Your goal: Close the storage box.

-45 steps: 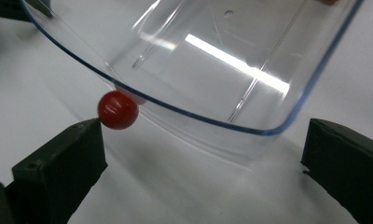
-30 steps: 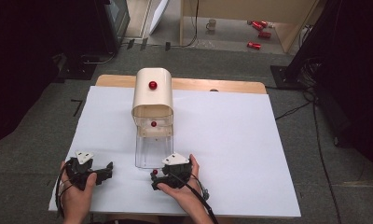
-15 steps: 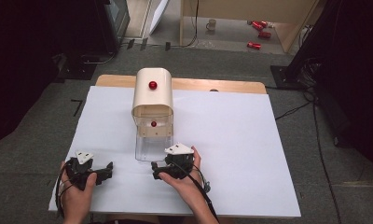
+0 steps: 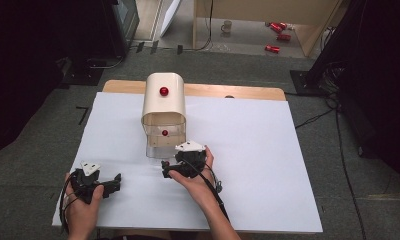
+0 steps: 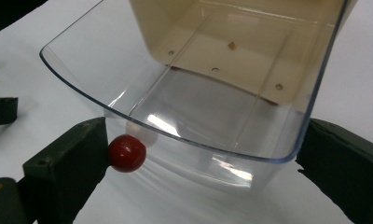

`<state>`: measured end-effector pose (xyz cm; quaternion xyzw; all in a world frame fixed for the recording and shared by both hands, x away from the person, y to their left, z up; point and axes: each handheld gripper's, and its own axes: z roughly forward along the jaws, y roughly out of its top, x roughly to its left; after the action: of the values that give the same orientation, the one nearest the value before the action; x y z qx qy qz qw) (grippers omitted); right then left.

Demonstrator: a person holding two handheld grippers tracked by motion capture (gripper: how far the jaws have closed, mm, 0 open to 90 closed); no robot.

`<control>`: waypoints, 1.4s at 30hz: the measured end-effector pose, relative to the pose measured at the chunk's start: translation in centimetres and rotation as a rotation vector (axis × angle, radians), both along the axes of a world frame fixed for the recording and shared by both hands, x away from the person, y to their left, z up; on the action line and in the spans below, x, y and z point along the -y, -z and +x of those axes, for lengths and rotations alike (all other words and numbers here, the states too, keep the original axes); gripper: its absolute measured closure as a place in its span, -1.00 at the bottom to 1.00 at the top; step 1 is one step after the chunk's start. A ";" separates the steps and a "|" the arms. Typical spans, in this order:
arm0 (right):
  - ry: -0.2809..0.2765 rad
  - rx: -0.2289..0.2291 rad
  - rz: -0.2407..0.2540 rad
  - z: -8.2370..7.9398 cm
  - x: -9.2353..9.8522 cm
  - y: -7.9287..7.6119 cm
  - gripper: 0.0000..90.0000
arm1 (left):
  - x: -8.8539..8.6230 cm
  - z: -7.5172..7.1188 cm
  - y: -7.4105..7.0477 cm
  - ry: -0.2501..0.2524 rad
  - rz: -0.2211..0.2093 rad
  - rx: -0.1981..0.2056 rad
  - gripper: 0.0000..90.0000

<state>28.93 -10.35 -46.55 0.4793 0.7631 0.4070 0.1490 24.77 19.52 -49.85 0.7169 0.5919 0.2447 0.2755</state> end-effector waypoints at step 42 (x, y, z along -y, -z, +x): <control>0.070 0.006 -0.028 5.4 -0.7 0.4 -0.94 | 0.0 0.0 0.0 0.002 0.002 -0.003 -1.00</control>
<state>34.31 -9.62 -46.98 0.5022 0.7511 0.3923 0.1723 24.77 19.55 -49.83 0.7183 0.5912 0.2440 0.2740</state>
